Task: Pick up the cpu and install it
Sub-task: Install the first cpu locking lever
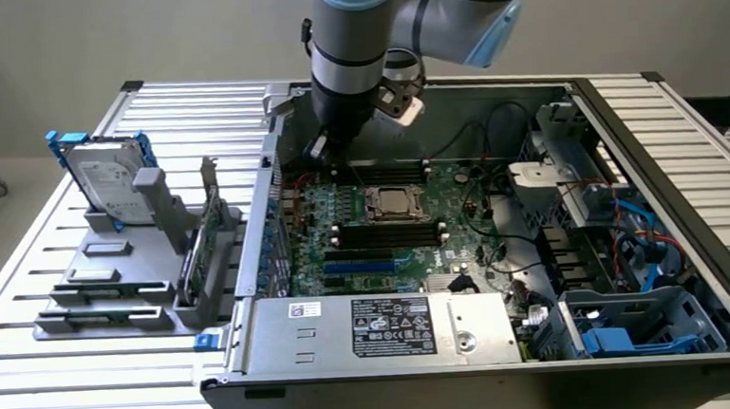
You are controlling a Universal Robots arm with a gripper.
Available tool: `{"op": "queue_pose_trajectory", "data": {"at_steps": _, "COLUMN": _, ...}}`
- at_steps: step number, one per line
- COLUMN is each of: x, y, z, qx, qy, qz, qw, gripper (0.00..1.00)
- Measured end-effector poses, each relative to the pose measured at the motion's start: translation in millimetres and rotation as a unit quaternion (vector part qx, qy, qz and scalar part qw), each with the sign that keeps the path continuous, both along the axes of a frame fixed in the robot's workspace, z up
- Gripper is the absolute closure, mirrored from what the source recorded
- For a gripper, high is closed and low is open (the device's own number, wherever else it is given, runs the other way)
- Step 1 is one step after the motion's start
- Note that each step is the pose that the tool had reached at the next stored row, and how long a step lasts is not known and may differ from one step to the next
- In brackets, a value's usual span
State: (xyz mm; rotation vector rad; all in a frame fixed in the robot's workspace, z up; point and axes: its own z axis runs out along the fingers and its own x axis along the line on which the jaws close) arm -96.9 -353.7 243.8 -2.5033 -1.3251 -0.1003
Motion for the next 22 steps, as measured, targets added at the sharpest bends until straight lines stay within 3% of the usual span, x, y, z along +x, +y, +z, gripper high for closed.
{"op": "queue_pose_trajectory", "data": {"at_steps": 7, "x": 0.0, "y": 1.1, "z": -0.1, "qx": 0.0018, "qy": -0.017, "qz": -0.024, "qw": 0.9996, "gripper": 0.89}}
{"op": "queue_pose_trajectory", "data": {"at_steps": 17, "x": 0.2, "y": 7.1, "z": 0.9, "qx": 0.0026, "qy": -0.0545, "qz": -0.048, "qw": 0.9974, "gripper": 0.89}}
{"op": "queue_pose_trajectory", "data": {"at_steps": 22, "x": 2.4, "y": 10.4, "z": 0.9, "qx": 0.0025, "qy": -0.065, "qz": -0.056, "qw": 0.9963, "gripper": 0.89}}
